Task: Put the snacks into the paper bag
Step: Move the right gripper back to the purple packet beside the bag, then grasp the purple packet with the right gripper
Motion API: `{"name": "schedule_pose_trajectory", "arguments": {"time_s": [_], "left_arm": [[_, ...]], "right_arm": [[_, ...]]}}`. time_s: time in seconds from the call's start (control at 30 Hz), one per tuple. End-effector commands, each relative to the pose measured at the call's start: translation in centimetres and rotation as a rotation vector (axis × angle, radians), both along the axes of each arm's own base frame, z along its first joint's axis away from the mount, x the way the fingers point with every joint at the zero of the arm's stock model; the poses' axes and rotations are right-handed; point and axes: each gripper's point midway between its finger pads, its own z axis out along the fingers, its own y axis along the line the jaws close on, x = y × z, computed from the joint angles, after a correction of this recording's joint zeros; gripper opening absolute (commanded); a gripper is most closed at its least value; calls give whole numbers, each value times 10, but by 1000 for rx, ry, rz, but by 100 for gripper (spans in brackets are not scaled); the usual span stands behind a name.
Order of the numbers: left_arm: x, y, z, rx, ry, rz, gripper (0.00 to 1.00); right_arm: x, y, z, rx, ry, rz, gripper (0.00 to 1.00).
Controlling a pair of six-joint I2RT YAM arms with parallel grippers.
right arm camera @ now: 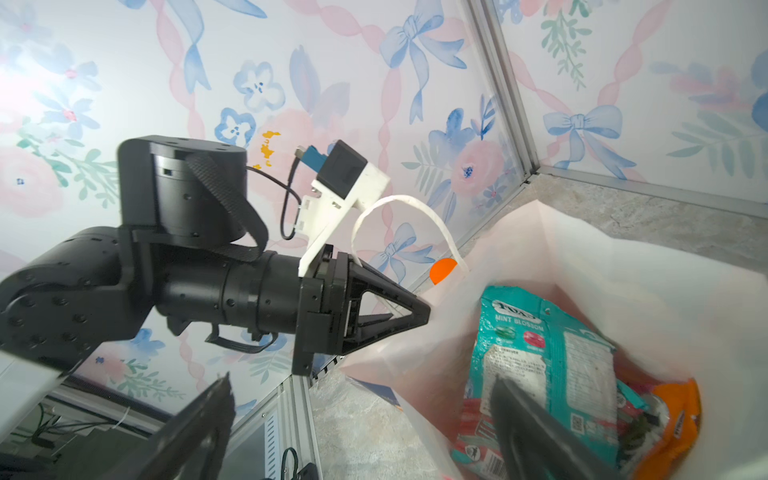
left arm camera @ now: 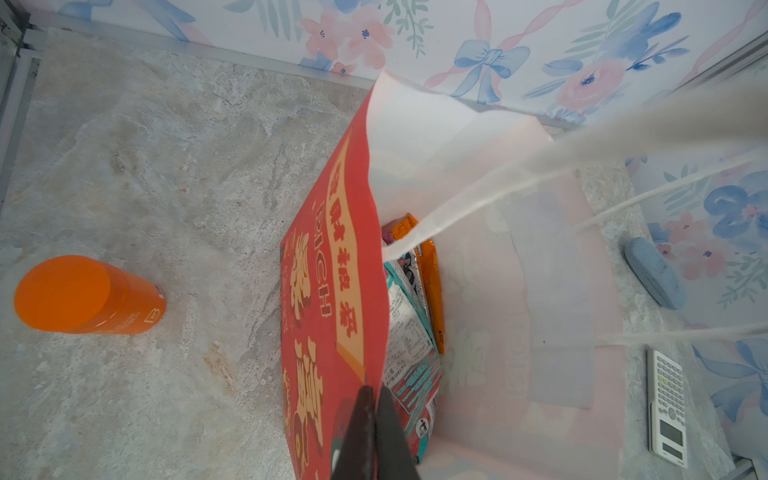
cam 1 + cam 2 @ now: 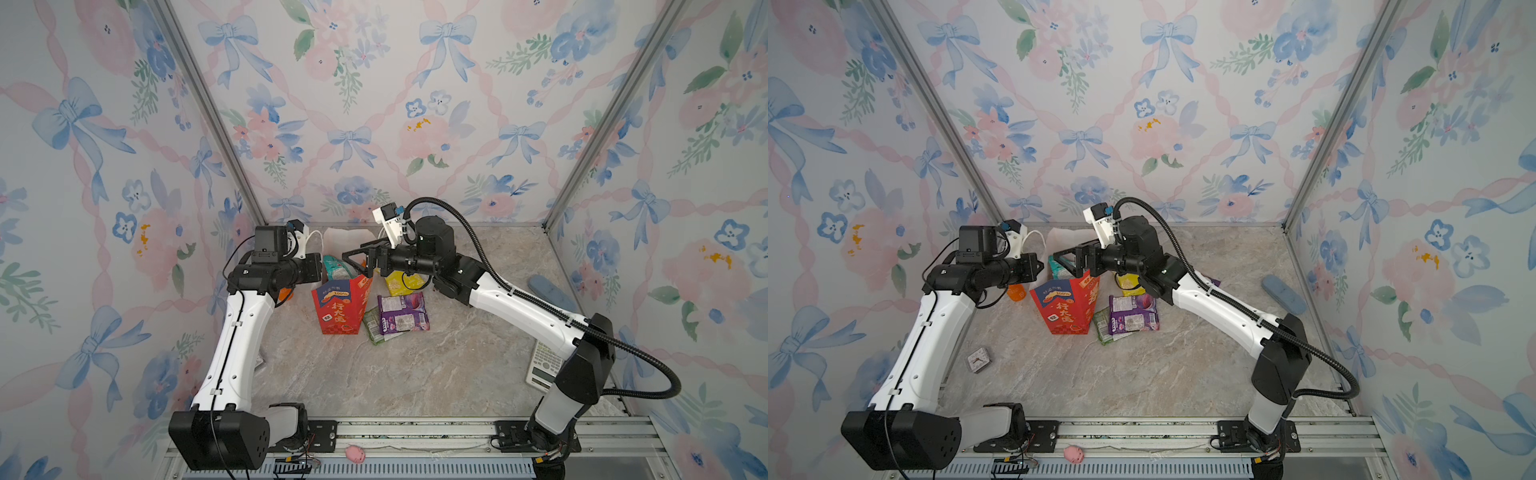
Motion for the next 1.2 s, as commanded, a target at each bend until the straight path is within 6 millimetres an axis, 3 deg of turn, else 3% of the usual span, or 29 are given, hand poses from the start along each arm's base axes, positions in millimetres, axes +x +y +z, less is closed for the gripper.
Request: {"name": "schedule_pose_trajectory", "arguments": {"time_s": [0.0,0.13,0.3,0.5,0.73,0.93,1.17], "left_arm": [[-2,0,9,2,-31,-10,0],[-2,-1,9,0,-29,-10,0],[-2,0,8,1,-27,-9,0],[-1,0,8,3,-28,-7,0],[-3,-1,6,-3,-22,-9,0],[-5,-1,6,-2,-24,-6,0],[-4,-1,6,-2,-24,-6,0]], "right_arm": [[-30,-16,19,14,-109,89,97],[-37,-34,-6,-84,-110,59,98],[-25,-74,-68,-323,-48,-116,98],[-6,-129,-141,-504,140,-335,74],[26,-182,-229,-539,466,-503,65],[39,-188,-274,-593,553,-517,61],[53,-184,-309,-663,605,-523,57]]}}
